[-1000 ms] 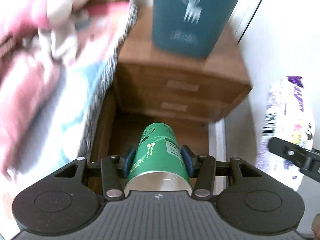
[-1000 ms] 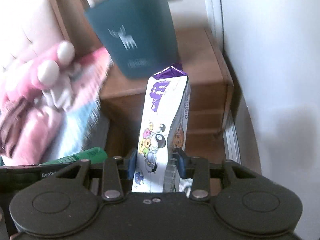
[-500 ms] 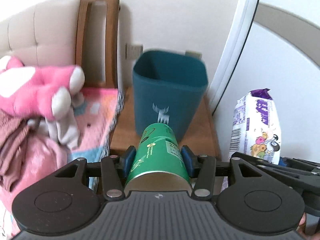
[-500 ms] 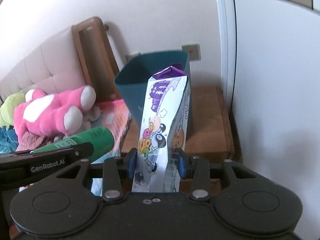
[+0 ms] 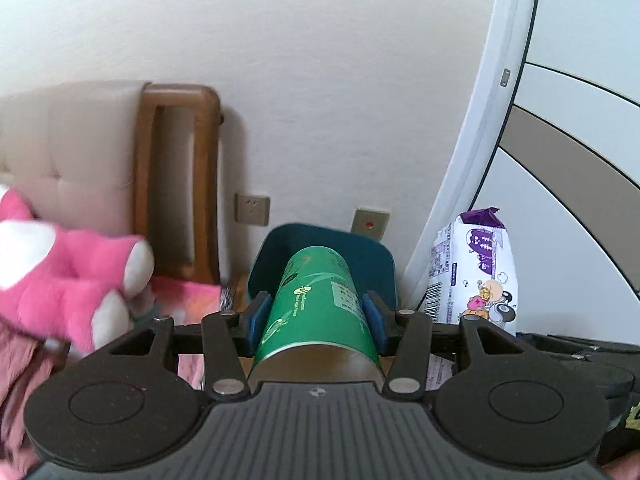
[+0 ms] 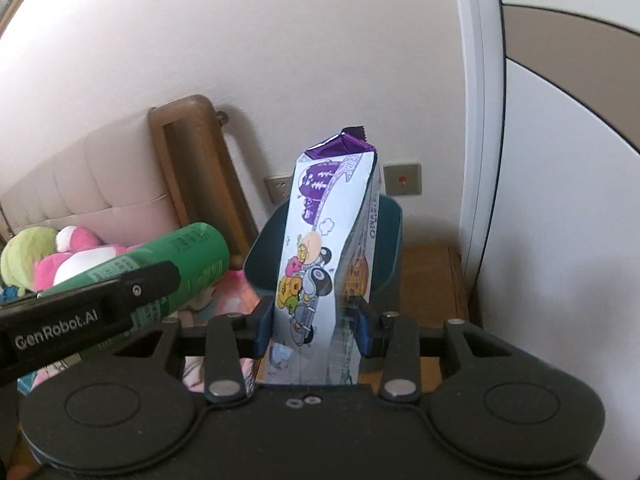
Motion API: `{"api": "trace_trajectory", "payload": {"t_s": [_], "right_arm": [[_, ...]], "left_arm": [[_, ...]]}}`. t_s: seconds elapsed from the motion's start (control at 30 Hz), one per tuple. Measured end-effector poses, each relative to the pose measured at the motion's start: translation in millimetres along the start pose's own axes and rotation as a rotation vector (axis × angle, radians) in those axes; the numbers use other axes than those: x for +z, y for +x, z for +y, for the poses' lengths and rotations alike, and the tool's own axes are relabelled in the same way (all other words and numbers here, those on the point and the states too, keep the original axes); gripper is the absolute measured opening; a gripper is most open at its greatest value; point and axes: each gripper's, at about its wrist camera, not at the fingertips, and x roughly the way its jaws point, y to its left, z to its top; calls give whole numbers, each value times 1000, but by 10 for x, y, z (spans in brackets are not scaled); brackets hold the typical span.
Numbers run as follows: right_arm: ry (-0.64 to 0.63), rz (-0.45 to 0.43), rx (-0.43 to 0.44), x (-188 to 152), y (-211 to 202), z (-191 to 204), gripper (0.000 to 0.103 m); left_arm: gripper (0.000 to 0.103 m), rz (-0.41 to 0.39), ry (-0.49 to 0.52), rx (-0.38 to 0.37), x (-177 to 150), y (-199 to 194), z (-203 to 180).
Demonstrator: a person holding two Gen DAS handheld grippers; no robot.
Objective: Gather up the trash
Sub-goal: 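Carry the cup and snack bag over the teal bin and open both tools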
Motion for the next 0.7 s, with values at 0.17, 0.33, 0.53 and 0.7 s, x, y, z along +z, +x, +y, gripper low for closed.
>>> {"api": "trace_trajectory", "payload": {"t_s": [0.17, 0.33, 0.53, 0.7], "right_arm": [[14, -7, -30, 330, 407, 61, 38], [14, -22, -54, 593, 877, 54, 38], [-21, 15, -85, 747, 1466, 27, 38], [-27, 61, -115, 738, 1878, -23, 38]], "left_arm": [[49, 50, 42, -47, 307, 565, 134], [49, 85, 80, -70, 536, 1159, 272], [49, 161, 114, -68, 629, 1891, 349], [49, 239, 126, -57, 574, 2398, 348]]}}
